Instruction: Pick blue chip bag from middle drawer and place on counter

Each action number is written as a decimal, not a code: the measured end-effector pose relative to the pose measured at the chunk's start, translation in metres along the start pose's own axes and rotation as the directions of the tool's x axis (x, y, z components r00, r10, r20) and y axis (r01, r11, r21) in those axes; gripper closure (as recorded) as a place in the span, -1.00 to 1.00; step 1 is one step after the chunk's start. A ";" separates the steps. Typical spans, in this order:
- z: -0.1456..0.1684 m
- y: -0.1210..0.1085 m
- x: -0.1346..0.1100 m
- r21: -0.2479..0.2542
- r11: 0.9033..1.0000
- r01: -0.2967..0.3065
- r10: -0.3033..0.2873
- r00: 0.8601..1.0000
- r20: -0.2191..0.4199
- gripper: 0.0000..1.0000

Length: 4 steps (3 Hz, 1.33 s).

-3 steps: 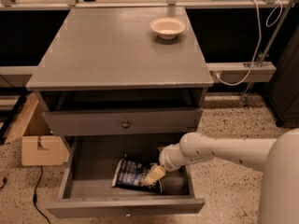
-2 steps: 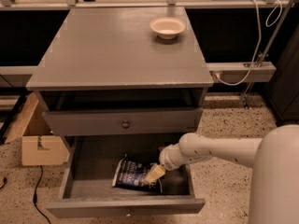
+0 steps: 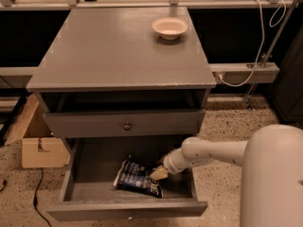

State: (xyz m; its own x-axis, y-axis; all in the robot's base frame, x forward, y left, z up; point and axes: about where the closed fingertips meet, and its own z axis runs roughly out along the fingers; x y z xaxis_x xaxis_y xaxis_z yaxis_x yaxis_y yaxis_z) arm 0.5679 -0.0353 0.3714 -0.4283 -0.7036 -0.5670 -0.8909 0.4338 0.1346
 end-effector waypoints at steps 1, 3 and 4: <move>0.000 0.000 0.000 0.000 1.000 0.000 0.000 1.000 0.000 0.46; -0.103 0.048 -0.043 0.078 0.983 0.167 -0.178 0.970 0.167 1.00; -0.174 0.070 -0.069 0.113 0.957 0.267 -0.287 0.924 0.251 1.00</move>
Offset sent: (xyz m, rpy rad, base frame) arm -0.0615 -0.0362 0.1461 0.1587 -0.2865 -0.0148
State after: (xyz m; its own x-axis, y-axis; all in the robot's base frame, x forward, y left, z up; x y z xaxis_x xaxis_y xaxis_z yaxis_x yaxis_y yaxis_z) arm 0.5091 -0.0539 0.5611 -0.1022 -0.6339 -0.7666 -0.9497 0.2915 -0.1145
